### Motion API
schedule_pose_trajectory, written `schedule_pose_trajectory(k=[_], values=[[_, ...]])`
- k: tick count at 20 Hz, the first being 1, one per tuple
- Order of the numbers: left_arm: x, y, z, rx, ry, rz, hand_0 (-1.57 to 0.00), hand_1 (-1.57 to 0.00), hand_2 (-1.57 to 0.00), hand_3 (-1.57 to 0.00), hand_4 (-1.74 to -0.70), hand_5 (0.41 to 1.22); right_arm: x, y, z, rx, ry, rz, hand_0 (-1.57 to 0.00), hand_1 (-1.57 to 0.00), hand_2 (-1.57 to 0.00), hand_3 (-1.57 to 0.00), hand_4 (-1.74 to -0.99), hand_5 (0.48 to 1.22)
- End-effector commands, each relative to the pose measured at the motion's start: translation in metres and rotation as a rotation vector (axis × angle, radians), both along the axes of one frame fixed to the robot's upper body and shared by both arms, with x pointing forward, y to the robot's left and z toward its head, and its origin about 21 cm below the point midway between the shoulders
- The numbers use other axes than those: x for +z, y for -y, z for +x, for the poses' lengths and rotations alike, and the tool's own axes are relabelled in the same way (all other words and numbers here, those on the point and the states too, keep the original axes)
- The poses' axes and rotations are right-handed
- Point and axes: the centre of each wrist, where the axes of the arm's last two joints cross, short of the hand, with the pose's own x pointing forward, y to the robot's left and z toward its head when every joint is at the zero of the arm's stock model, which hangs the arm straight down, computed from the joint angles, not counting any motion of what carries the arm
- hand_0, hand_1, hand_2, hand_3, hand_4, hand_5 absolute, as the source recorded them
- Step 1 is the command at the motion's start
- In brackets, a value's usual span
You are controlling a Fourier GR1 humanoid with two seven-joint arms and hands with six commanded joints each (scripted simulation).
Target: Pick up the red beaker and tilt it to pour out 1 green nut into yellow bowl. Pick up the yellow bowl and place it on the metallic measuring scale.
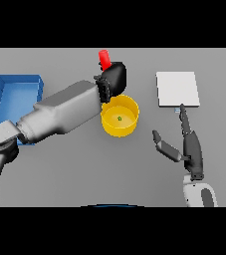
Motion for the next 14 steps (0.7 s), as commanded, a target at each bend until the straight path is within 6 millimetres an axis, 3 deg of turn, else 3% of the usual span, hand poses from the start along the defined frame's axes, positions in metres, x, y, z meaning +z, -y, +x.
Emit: schedule_pose_trajectory(k=[1, 4, 5, 6, 8, 11, 14], values=[[0.009, 0.001, 0.002, 0.004, -0.001, 0.006, -1.57, -1.57, -1.57, -1.57, -1.73, 1.221, 0.003, -0.002, 0.001, -0.001, 0.010, 0.003, 0.00, 0.00, 0.00, 0.00, -1.207, 0.594], [0.047, -0.002, 0.015, 0.009, 0.033, -0.023, -1.57, -1.57, -1.57, -1.57, -1.73, 1.221, 0.001, -0.001, 0.003, -0.004, -0.003, 0.000, 0.00, 0.00, 0.00, 0.00, -1.209, 0.592], [0.064, -0.005, 0.020, 0.016, 0.062, -0.050, -1.57, -1.57, -1.57, -1.49, -1.73, 1.221, 0.001, -0.004, 0.002, -0.002, 0.010, -0.005, 0.00, 0.00, 0.00, 0.00, -1.203, 0.592], [0.078, -0.009, 0.027, 0.038, 0.090, -0.077, -1.57, -1.57, -1.40, -1.51, -1.68, 1.221, 0.002, -0.007, 0.002, 0.006, 0.015, -0.001, 0.00, 0.00, 0.00, 0.00, -1.201, 0.592], [0.115, -0.016, 0.035, 0.055, 0.126, -0.153, -1.57, -1.57, -1.46, -1.04, -1.70, 1.221, 0.003, -0.003, 0.004, 0.006, 0.007, 0.009, 0.00, 0.00, 0.00, 0.00, -1.186, 0.596], [0.158, -0.032, 0.048, 0.157, 0.186, -0.298, -1.57, -1.57, -1.51, -1.30, -1.71, 1.221, 0.005, -0.001, 0.006, 0.027, 0.022, 0.042, 0.00, 0.00, 0.00, 0.00, -1.182, 0.593], [0.187, -0.068, 0.063, 0.339, 0.167, -0.554, -1.57, -1.57, -1.54, -1.38, -1.72, 1.221, 0.006, -0.004, 0.009, 0.025, 0.009, 0.061, 0.00, 0.00, 0.00, 0.00, -1.200, 0.596]])
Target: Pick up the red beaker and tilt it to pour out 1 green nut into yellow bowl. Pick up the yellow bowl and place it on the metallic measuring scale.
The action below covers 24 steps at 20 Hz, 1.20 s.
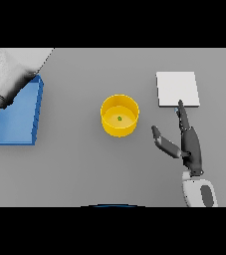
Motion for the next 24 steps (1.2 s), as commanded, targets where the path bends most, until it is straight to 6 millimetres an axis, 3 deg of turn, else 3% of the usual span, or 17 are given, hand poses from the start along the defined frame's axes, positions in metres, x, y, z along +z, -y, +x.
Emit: schedule_pose_trajectory(k=[1, 3, 7, 12, 16, 20, 24], values=[[0.003, -0.019, 0.006, 0.058, -0.004, -0.125, -1.57, -1.57, -1.55, -1.38, -1.73, 1.221, -0.001, 0.002, 0.000, 0.000, -0.003, 0.003, 0.00, 0.00, 0.00, 0.00, -1.199, 0.594], [0.007, -0.054, 0.014, 0.184, -0.010, -0.361, -1.57, -1.57, -1.56, -1.36, -1.73, 1.221, -0.003, 0.004, -0.003, 0.013, 0.010, 0.003, 0.00, 0.00, 0.00, 0.00, -1.222, 0.592], [-0.010, -0.132, 0.017, 0.288, -0.031, -0.741, -1.57, -1.57, -1.56, -1.41, -1.74, 1.221, -0.003, 0.007, 0.000, 0.025, 0.021, 0.000, 0.00, 0.00, 0.00, 0.00, -1.220, 0.587], [-0.054, -0.203, 0.004, 0.474, 0.060, -1.107, -1.57, -1.57, -1.57, -1.43, -1.74, 1.221, -0.004, 0.009, 0.004, 0.041, 0.029, -0.028, 0.00, 0.00, 0.00, 0.00, -1.217, 0.599], [-0.097, -0.229, -0.020, 0.617, 0.112, -1.292, -1.57, -1.57, -1.57, -1.46, -1.74, 1.221, -0.005, 0.010, 0.001, 0.056, 0.022, -0.064, 0.00, 0.00, 0.00, 0.00, -1.210, 0.631], [-0.145, -0.237, -0.056, 0.721, 0.116, -1.373, -1.57, -1.57, -1.57, -1.45, -1.74, 1.221, -0.005, 0.011, 0.000, 0.060, 0.007, -0.077, 0.00, 0.00, 0.00, 0.00, -1.206, 0.657], [-0.177, -0.238, -0.086, 0.801, 0.096, -1.420, -1.57, -1.57, -1.57, -1.45, -1.74, 1.221, -0.003, 0.009, 0.002, 0.059, 0.014, -0.066, 0.00, 0.00, 0.00, 0.00, -1.218, 0.664]])
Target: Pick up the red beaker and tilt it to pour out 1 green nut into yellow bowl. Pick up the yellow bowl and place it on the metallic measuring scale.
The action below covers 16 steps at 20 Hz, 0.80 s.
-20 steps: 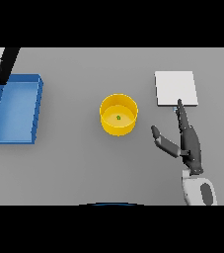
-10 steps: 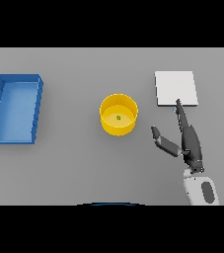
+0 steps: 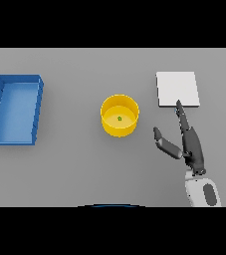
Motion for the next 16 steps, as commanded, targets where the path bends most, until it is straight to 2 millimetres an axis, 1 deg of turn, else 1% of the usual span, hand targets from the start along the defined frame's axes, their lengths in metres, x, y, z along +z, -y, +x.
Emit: schedule_pose_trajectory(k=[1, 3, 5, 6, 7, 8, 9, 10, 11, 12, 13, 14, 15, 16], values=[[-0.009, 0.004, -0.004, 0.014, -0.009, -0.012, -1.57, -1.57, -1.57, -1.47, -1.74, 1.221, -0.001, 0.000, 0.000, -0.001, -0.005, -0.015, 0.00, 0.00, 0.00, 0.00, -1.214, 0.664], [-0.019, 0.007, -0.013, 0.021, -0.016, -0.024, -1.57, -1.57, -1.57, -1.51, -1.74, 1.221, -0.005, 0.000, -0.002, 0.010, -0.004, -0.011, 0.00, 0.00, 0.00, 0.00, -1.217, 0.666], [-0.025, 0.005, -0.018, 0.043, -0.032, -0.033, -1.57, -1.57, -1.57, -1.53, -1.74, 1.166, -0.001, 0.000, 0.000, 0.008, 0.007, -0.019, 0.00, 0.00, 0.00, 0.00, -1.214, 0.666], [-0.027, 0.005, -0.019, 0.049, -0.034, -0.030, -1.57, -1.57, -1.57, -1.54, -1.74, 1.117, 0.000, 0.002, 0.000, 0.002, 0.004, -0.025, 0.00, 0.00, 0.00, 0.00, -1.207, 0.665], [-0.032, 0.007, -0.021, 0.051, -0.042, -0.034, -1.57, -1.57, -1.57, -1.55, -1.74, 1.039, 0.000, 0.000, 0.001, 0.001, -0.007, -0.021, 0.00, 0.00, 0.00, 0.00, -1.203, 0.663], [-0.034, 0.007, -0.022, 0.060, -0.061, -0.024, -1.57, -1.57, -1.57, -1.55, -1.74, 0.967, -0.002, 0.004, 0.000, -0.001, -0.007, -0.017, 0.00, 0.00, 0.00, 0.00, -1.205, 0.664], [-0.035, 0.007, -0.026, 0.041, -0.075, -0.003, -1.57, -1.57, -1.57, -1.55, -1.67, 0.908, -0.003, 0.004, -0.002, 0.004, 0.005, -0.020, 0.00, 0.00, 0.00, 0.00, -1.202, 0.667], [-0.034, 0.007, -0.028, 0.024, -0.120, 0.014, -1.57, -1.57, -1.57, -1.50, -1.53, 0.865, -0.002, 0.000, -0.003, 0.003, 0.005, -0.018, 0.00, 0.00, 0.00, 0.00, -1.197, 0.664], [-0.033, 0.007, -0.031, -0.016, -0.158, 0.008, -1.56, -1.45, -1.43, -1.36, -1.37, 0.830, -0.003, 0.000, -0.005, 0.004, -0.001, -0.013, 0.00, 0.00, 0.00, 0.00, -1.192, 0.663], [-0.030, 0.009, -0.032, -0.059, -0.189, -0.015, -1.46, -1.18, -1.19, -1.13, -1.23, 0.803, -0.003, 0.001, -0.004, 0.005, -0.002, -0.004, 0.00, 0.00, 0.00, 0.00, -1.188, 0.663], [-0.031, 0.003, -0.037, -0.072, -0.230, -0.032, -1.17, -0.94, -0.96, -0.90, -1.12, 0.778, 0.000, 0.002, -0.005, 0.000, 0.016, -0.009, 0.00, 0.00, 0.00, 0.00, -1.187, 0.664], [-0.026, 0.004, -0.039, -0.096, -0.261, -0.033, -0.93, -0.76, -0.77, -0.72, -1.03, 0.758, -0.004, 0.002, -0.005, -0.001, 0.007, -0.012, 0.00, 0.00, 0.00, 0.00, -1.185, 0.665], [-0.022, 0.004, -0.039, -0.119, -0.272, -0.033, -0.75, -0.60, -0.61, -0.58, -0.97, 0.740, -0.003, 0.000, -0.004, -0.008, 0.006, -0.018, 0.00, 0.00, 0.00, 0.00, -1.181, 0.665], [-0.021, 0.004, -0.038, -0.131, -0.291, -0.033, -0.60, -0.48, -0.49, -0.46, -0.92, 0.723, -0.003, -0.001, -0.005, -0.003, 0.004, -0.021, 0.00, 0.00, 0.00, 0.00, -1.182, 0.667]])
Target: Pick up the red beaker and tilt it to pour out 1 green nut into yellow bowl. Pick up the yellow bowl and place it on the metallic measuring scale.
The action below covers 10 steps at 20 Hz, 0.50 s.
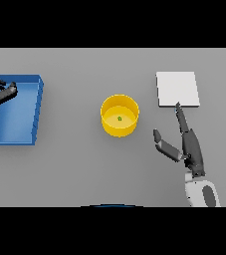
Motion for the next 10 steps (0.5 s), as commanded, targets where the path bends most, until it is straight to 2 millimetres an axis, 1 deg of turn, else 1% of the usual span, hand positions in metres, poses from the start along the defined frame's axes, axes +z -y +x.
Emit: schedule_pose_trajectory(k=[1, 3, 4, 5, 7, 9, 10], values=[[0.0023, -0.0003, -0.0002, -0.007, -0.008, 0.000, -0.48, -0.39, -0.39, -0.37, -0.88, 0.710, 0.0038, -0.0012, 0.0012, -0.001, 0.007, -0.003, 0.00, 0.00, 0.00, 0.00, -1.184, 0.667], [0.0021, -0.0013, 0.0011, -0.009, -0.025, -0.026, -0.30, -0.25, -0.25, -0.24, -0.83, 0.688, 0.0013, 0.0020, -0.0028, 0.004, -0.003, 0.006, 0.00, 0.00, 0.00, 0.00, -1.189, 0.666], [0.0039, -0.0053, 0.0007, -0.014, -0.018, -0.023, -0.24, -0.20, -0.20, -0.19, -0.82, 0.684, 0.0007, -0.0013, -0.0031, 0.004, -0.005, 0.002, 0.00, 0.00, 0.00, 0.00, -1.187, 0.666], [0.0014, -0.0036, -0.0009, -0.024, -0.016, -0.027, -0.19, -0.16, -0.16, -0.15, -0.80, 0.679, 0.0013, -0.0043, -0.0040, 0.010, -0.014, 0.005, 0.00, 0.00, 0.00, 0.00, -1.188, 0.668], [0.0052, -0.0071, 0.0010, -0.019, 0.024, -0.040, -0.12, -0.10, -0.10, -0.10, -0.79, 0.674, -0.0001, -0.0048, -0.0036, 0.000, -0.026, -0.002, 0.00, 0.00, 0.00, 0.00, -1.193, 0.660], [0.0065, -0.0051, 0.0048, -0.022, 0.056, -0.053, -0.08, -0.06, -0.06, -0.06, -0.78, 0.674, 0.0023, -0.0055, -0.0022, -0.004, -0.021, -0.044, 0.00, 0.00, 0.00, 0.00, -1.195, 0.660], [0.0087, -0.0022, 0.0062, -0.036, 0.077, -0.068, -0.06, -0.05, -0.05, -0.05, -0.79, 0.674, 0.0059, -0.0026, 0.0001, -0.013, -0.017, -0.069, 0.00, 0.00, 0.00, 0.00, -1.203, 0.660]])
